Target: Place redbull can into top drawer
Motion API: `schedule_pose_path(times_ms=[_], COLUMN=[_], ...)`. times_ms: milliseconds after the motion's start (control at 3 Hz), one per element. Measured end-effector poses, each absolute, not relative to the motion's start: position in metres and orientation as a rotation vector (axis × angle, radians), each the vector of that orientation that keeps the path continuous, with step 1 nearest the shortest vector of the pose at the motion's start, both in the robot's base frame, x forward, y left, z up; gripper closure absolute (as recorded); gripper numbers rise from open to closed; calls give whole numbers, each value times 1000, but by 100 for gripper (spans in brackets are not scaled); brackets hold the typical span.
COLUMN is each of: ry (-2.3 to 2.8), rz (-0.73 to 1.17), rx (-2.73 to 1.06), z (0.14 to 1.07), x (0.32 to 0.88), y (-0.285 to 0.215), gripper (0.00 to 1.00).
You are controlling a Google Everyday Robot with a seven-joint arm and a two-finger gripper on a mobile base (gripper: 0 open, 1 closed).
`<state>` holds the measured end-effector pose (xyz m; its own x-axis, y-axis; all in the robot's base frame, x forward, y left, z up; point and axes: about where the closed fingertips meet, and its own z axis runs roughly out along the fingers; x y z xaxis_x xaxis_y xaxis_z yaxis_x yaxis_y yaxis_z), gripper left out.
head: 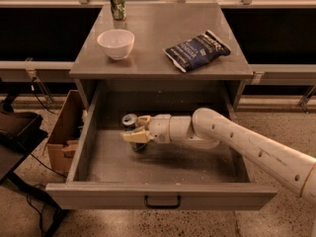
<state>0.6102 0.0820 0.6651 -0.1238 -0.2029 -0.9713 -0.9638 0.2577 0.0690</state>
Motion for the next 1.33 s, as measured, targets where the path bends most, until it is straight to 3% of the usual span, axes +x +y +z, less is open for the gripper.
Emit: schedule_pose_path(times_ms=[333, 667, 1333], ry=[1550, 1550, 1541], rz=[977, 977, 977], rx=[-1124, -1124, -1171], z=[665, 665, 676], x=[610, 610, 612], y=[82, 82, 88], gripper=[6, 0, 0])
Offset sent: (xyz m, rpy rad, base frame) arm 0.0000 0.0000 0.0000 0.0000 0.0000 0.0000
